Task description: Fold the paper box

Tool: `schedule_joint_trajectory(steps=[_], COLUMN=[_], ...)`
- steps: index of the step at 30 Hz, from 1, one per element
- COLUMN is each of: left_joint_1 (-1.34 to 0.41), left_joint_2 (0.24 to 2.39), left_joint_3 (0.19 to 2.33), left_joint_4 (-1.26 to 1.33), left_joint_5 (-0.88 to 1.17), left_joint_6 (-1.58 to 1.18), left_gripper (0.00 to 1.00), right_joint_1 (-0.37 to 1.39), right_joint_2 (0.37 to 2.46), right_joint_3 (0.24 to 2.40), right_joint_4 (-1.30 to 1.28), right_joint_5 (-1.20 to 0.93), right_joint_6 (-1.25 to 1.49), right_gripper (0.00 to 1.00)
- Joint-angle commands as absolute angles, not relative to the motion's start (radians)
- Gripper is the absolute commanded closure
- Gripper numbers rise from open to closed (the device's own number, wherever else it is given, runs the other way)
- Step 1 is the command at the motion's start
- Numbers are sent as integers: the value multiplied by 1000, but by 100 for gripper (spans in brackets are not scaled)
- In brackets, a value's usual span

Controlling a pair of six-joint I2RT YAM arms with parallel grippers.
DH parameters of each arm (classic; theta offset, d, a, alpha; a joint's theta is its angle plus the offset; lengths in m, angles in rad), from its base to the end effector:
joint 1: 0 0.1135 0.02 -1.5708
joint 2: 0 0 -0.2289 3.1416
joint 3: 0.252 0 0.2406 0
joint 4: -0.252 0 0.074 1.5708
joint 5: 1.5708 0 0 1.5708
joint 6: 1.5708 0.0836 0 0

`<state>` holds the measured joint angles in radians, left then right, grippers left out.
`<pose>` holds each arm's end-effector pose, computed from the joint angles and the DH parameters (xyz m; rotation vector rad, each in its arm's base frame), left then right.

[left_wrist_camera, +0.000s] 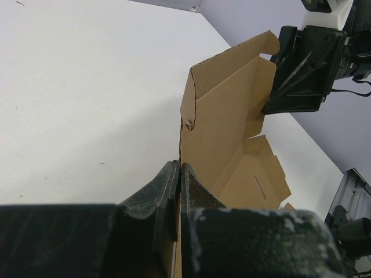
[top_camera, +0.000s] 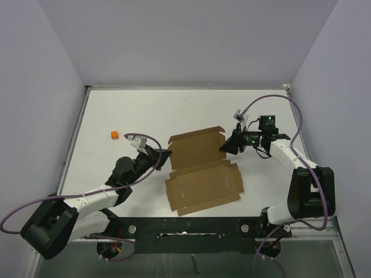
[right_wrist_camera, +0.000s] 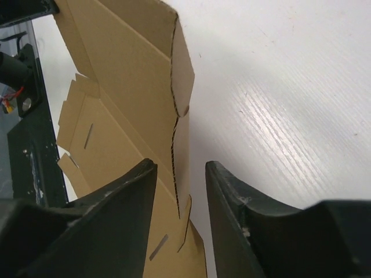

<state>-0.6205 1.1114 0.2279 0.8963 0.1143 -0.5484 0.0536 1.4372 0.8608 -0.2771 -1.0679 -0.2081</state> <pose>0.2139 -0.1646 0.1786 0.1547 1.6416 -0.9985 0.2883 0.0888 0.1775 -0.7354 2.0213 1.1771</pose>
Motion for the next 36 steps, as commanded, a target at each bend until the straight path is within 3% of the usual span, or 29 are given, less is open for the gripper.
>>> schedule_joint_trajectory(steps=[1,7,10,15,17,20,24,29,32,36], left_joint_1=[-626,-624,-620,-533,-451,-301,-144,-148,-221,-422], left_joint_2=[1117,1109,1090,975,901,839,859,912,956,1070], left_joint_3=[284,272,261,262,292,395,563,739,844,1020], left_joint_4=[998,996,973,776,647,395,224,75,-62,-291], left_joint_5=[144,146,155,235,330,501,774,864,819,577], left_joint_6=[-571,-579,-598,-658,-694,-728,-734,-618,-504,-304], left_gripper=[100,100,96,42,25,8,5,6,7,7], right_joint_1=[58,55,32,-40,-50,-51,-50,-51,-52,-47], right_joint_2=[1428,1405,1385,1341,1332,1333,1342,1355,1358,1364], right_joint_3=[905,912,914,915,924,946,955,962,962,963], right_joint_4=[-255,-282,-295,-312,-346,-407,-428,-443,-445,-449], right_joint_5=[-1073,-1095,-1137,-1223,-1227,-1217,-1210,-1213,-1216,-1222], right_joint_6=[-228,-258,-269,-280,-314,-356,-374,-386,-389,-393], right_gripper=[66,100,100,100,100,100,100,100,100,100])
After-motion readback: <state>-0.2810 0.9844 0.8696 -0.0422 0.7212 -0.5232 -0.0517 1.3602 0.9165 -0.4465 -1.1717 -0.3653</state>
